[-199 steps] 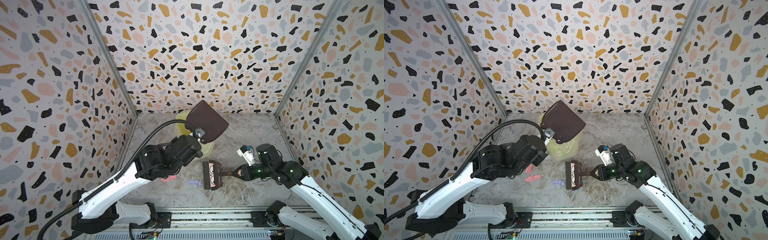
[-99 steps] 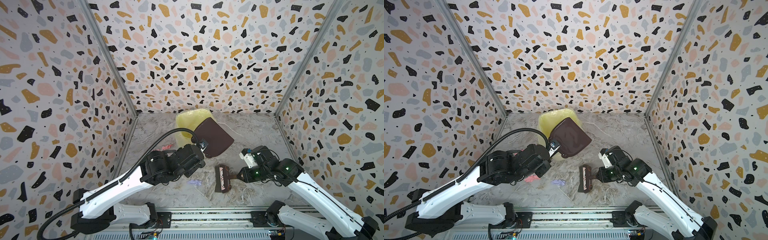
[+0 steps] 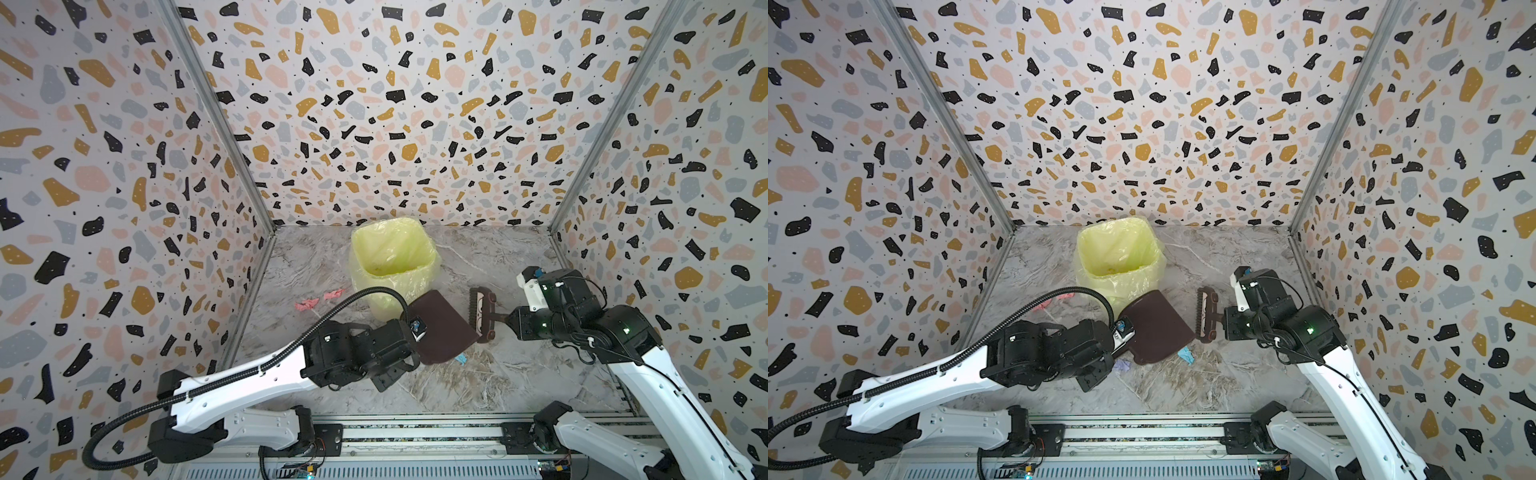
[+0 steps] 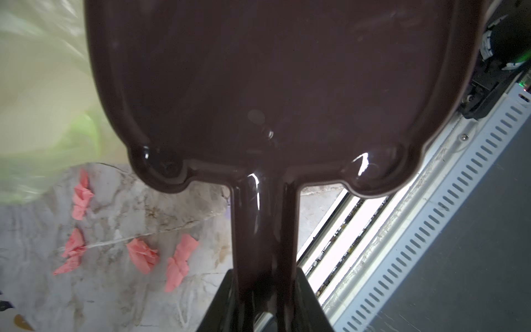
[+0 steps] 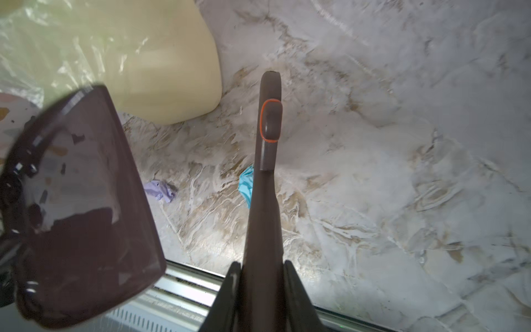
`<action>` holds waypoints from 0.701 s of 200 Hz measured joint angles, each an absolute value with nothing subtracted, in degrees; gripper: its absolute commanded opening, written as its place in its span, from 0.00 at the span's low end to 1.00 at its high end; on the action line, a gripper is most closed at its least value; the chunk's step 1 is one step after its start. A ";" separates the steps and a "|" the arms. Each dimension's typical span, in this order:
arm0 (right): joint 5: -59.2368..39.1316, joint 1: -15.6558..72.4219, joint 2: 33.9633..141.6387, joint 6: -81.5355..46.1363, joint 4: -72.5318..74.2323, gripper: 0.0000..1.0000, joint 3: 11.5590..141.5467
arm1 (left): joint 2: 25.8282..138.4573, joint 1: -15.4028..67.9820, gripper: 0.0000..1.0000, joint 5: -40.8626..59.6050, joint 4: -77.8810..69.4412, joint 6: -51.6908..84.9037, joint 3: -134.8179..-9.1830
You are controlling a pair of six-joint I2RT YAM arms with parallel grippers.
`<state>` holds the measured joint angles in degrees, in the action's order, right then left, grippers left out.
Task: Sweep away the paper scraps from the table
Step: 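Lower the empty dustpan to the table beside the light blue scrap with the left gripper, then sweep the light blue scrap into the dustpan with the right gripper's brush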
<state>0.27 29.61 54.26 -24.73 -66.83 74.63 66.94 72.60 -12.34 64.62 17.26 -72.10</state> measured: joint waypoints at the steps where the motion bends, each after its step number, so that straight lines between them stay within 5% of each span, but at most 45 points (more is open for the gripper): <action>1: 0.38 29.58 54.30 -24.67 -66.85 0.00 74.65 | 66.98 72.71 0.00 -12.10 64.55 17.30 -71.79; 140: 11.81 43.97 69.71 -19.62 -69.45 0.00 78.28 | 78.67 76.58 0.00 -5.02 60.82 20.60 -60.23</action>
<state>11.81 43.97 69.71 -19.62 -69.45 78.28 78.67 76.58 -5.02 60.82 20.60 -60.23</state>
